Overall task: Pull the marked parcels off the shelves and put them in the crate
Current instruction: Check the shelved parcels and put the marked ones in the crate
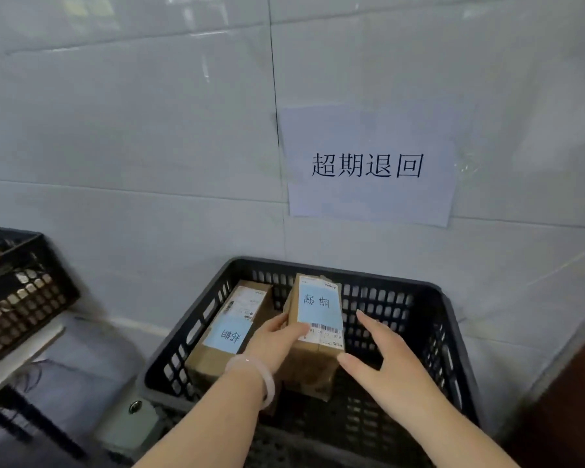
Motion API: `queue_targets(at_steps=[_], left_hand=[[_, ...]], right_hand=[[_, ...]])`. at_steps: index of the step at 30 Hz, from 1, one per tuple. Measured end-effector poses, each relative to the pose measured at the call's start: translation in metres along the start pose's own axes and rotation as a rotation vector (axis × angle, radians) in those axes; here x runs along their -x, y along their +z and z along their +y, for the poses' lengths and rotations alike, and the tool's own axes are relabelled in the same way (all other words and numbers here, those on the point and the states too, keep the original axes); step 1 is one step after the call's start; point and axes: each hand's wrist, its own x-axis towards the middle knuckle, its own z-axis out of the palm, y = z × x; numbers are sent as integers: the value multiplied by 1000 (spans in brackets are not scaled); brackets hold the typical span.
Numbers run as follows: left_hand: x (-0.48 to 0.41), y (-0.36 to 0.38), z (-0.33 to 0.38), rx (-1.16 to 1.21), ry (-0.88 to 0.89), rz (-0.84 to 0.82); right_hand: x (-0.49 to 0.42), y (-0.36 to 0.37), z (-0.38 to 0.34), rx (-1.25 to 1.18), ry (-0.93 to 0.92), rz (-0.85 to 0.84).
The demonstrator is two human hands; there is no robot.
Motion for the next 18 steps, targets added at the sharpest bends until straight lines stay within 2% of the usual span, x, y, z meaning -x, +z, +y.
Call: queue_targets(at_steps=[6,11,18], left_hand=[[-62,3,-5,-91,-95,-146],[-103,-1,-20,-142,-139,-180],[-127,-5,-37,-290,-7,-92]], right_hand=[[-39,21,6,118,74,-7],[-64,45,15,139,126,4],[-77,65,32,94,210,11]])
